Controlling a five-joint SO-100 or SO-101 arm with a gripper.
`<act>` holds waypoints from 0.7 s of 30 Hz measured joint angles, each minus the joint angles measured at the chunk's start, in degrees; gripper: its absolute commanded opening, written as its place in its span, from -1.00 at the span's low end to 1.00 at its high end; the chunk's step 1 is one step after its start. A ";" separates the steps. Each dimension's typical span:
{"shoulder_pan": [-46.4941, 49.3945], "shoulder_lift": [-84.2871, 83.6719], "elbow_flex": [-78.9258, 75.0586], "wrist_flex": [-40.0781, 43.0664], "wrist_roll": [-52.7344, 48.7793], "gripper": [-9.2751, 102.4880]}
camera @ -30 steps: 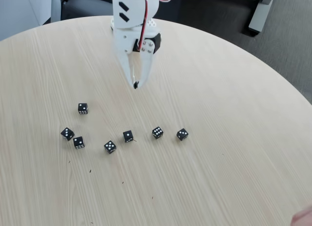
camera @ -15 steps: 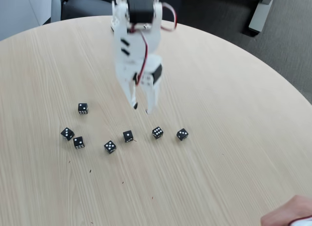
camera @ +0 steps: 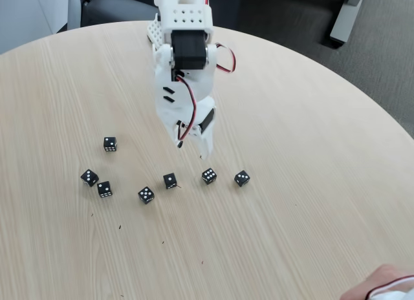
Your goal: Pick up the dice with number 6
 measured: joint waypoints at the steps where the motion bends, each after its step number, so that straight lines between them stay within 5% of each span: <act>1: 0.00 0.00 0.00 0.00 -0.97 -0.48; 21: -10.90 -0.70 0.00 0.00 -6.15 -0.47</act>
